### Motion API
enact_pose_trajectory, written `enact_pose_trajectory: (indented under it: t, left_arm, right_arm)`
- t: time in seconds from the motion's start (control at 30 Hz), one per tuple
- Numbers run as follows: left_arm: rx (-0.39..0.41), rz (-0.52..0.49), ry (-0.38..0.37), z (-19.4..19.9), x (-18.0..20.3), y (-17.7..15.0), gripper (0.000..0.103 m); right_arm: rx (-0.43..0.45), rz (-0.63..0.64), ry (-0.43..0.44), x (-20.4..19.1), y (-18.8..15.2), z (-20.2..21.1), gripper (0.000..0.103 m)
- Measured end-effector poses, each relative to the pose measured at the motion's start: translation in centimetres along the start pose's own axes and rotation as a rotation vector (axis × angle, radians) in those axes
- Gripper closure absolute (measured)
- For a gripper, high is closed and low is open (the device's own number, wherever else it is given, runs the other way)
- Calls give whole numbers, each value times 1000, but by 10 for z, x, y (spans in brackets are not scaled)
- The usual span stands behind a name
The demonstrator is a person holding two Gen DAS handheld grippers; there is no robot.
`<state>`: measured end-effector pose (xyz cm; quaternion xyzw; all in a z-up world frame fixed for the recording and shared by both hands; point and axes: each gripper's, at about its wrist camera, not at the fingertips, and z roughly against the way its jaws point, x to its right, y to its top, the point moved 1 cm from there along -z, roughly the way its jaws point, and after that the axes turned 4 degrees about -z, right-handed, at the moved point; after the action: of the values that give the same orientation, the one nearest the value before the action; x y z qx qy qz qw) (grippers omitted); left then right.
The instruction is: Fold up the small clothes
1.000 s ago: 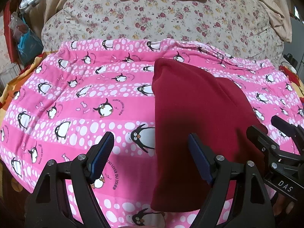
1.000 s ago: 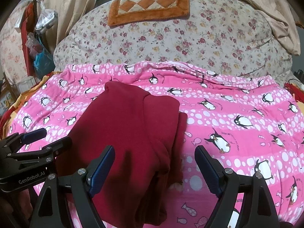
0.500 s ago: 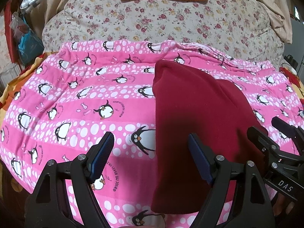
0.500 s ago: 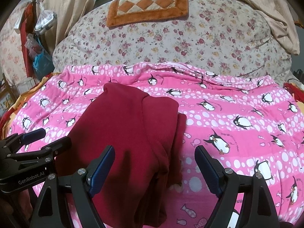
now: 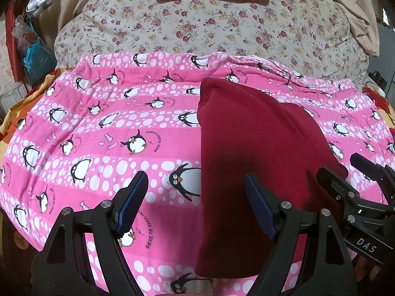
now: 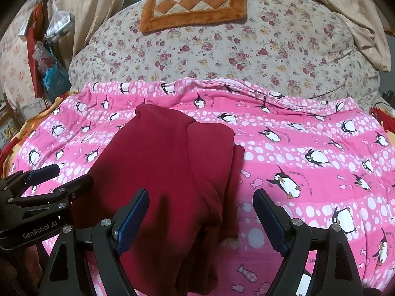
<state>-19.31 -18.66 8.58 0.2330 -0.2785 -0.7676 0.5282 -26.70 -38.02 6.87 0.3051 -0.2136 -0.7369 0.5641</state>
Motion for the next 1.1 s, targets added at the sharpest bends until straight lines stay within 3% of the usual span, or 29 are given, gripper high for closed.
enact_pose_trajectory:
  t: [1.1]
  left_arm:
    - [14, -2, 1, -1, 6, -1, 23]
  right_arm:
    - [-24, 16, 4, -11, -2, -4, 19]
